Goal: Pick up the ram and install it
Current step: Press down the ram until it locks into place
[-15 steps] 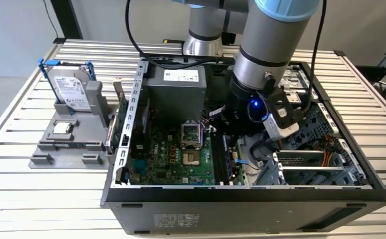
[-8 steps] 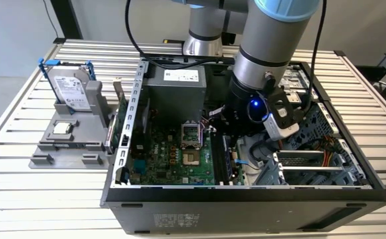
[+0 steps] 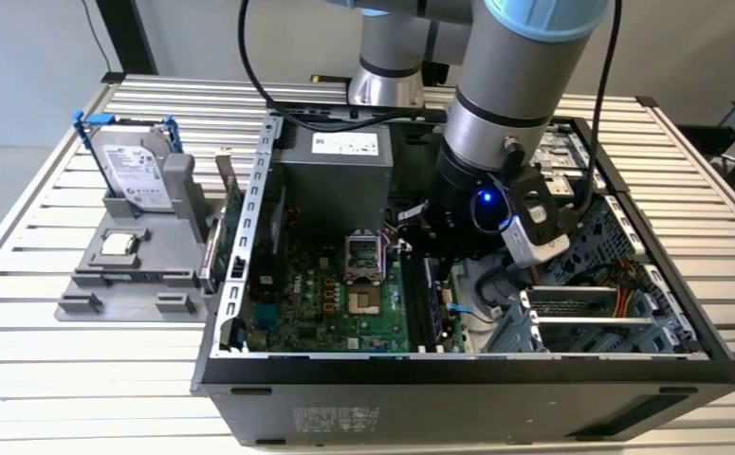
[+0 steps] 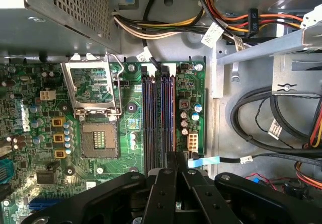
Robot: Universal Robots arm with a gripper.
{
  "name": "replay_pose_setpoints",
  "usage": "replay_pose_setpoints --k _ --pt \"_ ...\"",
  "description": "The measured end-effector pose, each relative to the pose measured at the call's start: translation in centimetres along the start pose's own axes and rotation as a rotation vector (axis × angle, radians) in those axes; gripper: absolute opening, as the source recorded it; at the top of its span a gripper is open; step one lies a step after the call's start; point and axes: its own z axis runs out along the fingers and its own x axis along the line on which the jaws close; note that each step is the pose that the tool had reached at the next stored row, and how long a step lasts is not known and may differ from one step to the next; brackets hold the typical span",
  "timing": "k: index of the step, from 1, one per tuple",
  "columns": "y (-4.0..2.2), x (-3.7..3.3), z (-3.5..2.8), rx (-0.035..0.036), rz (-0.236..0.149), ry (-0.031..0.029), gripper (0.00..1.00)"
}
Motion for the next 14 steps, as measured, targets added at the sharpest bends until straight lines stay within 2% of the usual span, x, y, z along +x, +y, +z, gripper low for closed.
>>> replay_pose_setpoints --k 5,12,14 --pt "0.0 0.0 0.0 0.0003 -0.011 -0.0004 0.0" --pt "0.0 0.0 0.0 0.0017 -0.125 -0.0049 0.0" --pt "0.0 0.0 0.0 0.0003 -0.155 -0.0062 0.0"
